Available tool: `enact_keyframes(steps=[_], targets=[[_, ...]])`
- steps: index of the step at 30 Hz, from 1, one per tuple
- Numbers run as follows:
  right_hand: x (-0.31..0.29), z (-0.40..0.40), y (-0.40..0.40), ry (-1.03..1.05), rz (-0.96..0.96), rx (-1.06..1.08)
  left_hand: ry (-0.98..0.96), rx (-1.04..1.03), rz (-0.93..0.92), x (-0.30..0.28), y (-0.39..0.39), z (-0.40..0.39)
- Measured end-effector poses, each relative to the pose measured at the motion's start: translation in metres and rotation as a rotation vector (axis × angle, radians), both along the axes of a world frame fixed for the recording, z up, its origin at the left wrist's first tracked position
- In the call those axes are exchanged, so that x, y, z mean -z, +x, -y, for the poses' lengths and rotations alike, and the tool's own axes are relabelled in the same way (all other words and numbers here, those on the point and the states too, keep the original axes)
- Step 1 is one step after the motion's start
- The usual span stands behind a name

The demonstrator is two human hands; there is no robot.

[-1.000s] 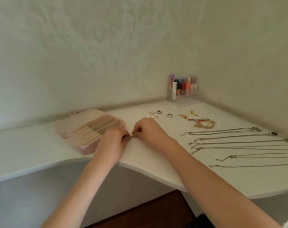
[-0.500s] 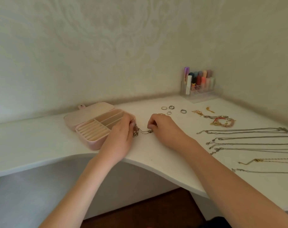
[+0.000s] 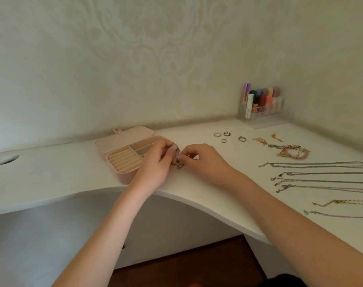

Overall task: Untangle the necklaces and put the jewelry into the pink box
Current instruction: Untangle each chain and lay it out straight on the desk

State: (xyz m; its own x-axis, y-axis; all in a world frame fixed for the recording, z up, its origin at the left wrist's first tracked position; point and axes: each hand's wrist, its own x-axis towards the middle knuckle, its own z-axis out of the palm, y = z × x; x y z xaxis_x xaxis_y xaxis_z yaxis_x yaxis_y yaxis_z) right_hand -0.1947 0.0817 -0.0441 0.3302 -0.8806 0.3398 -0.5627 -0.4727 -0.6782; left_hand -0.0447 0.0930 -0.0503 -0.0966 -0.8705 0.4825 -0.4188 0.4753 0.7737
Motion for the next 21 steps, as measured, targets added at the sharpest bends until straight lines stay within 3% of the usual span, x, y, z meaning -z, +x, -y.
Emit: enact_keyframes(steps=[3, 8, 12, 17, 21], targets=[[-0.005, 0.002, -0.003, 0.010, 0.101, 0.050, 0.073, 0.055, -0.108, -0.006, -0.001, 0.003], [-0.023, -0.004, -0.010, 0.280, 0.591, 0.001, 0.149, 0.101, -0.129, -0.012, 0.001, 0.003], [-0.027, -0.003, -0.015, 0.238, 0.576, 0.091, 0.227, 0.172, -0.141, -0.013, 0.003, 0.002], [-0.026, -0.001, -0.019, 0.068, 0.495, 0.248, 0.186, 0.130, -0.170, -0.019, 0.001, -0.002], [-0.031, 0.004, -0.027, 0.169, 0.702, 0.380, 0.234, 0.158, -0.144, -0.023, 0.001, -0.006]])
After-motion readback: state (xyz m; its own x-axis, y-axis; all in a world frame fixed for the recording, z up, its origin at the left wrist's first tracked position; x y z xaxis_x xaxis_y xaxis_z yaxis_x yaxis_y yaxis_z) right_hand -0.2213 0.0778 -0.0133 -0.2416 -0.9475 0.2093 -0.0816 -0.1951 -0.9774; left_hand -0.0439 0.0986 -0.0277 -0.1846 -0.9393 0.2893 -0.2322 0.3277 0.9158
